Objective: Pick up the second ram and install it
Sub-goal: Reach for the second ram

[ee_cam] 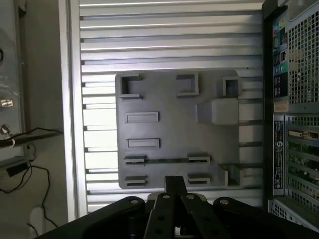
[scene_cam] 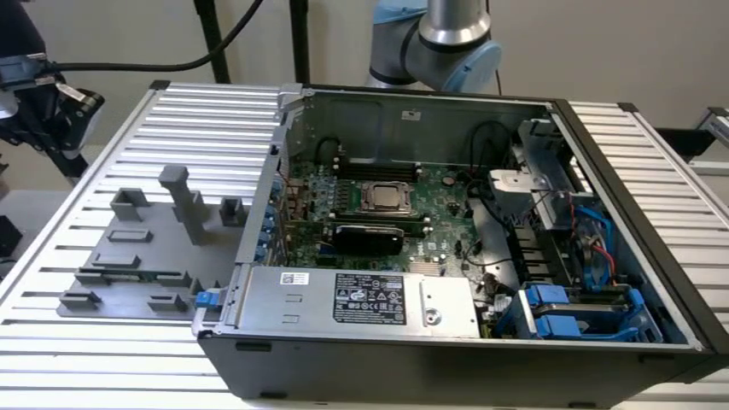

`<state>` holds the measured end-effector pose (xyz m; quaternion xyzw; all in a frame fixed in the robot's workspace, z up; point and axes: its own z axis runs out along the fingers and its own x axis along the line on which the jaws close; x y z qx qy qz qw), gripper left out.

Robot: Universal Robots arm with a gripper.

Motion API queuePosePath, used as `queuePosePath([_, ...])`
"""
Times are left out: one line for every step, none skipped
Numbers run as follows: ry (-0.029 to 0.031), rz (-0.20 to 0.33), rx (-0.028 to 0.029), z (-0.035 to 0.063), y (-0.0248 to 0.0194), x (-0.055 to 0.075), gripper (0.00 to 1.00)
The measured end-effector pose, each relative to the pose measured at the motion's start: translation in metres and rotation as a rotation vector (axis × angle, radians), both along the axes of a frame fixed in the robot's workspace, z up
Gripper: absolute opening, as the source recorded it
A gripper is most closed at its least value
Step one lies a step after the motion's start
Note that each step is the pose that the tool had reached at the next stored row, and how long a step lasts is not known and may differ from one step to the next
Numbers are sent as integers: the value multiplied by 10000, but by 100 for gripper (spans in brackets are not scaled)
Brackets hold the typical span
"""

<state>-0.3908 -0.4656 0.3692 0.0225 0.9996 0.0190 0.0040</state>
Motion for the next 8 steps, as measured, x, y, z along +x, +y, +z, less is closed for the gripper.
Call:
queuePosePath([1, 0, 0, 0, 0, 0, 0])
queuePosePath([0, 0, 0, 0, 0, -1, 0])
queuePosePath([0, 0, 0, 0, 0, -1, 0])
queuePosePath([0, 0, 0, 0, 0, -1, 0])
queuePosePath([0, 0, 0, 0, 0, -1, 0])
queuePosePath([0, 0, 0, 0, 0, -1, 0])
queuePosePath([0, -1, 0, 0, 0, -1, 0])
queuePosePath([0, 0, -1, 0, 0, -1, 0])
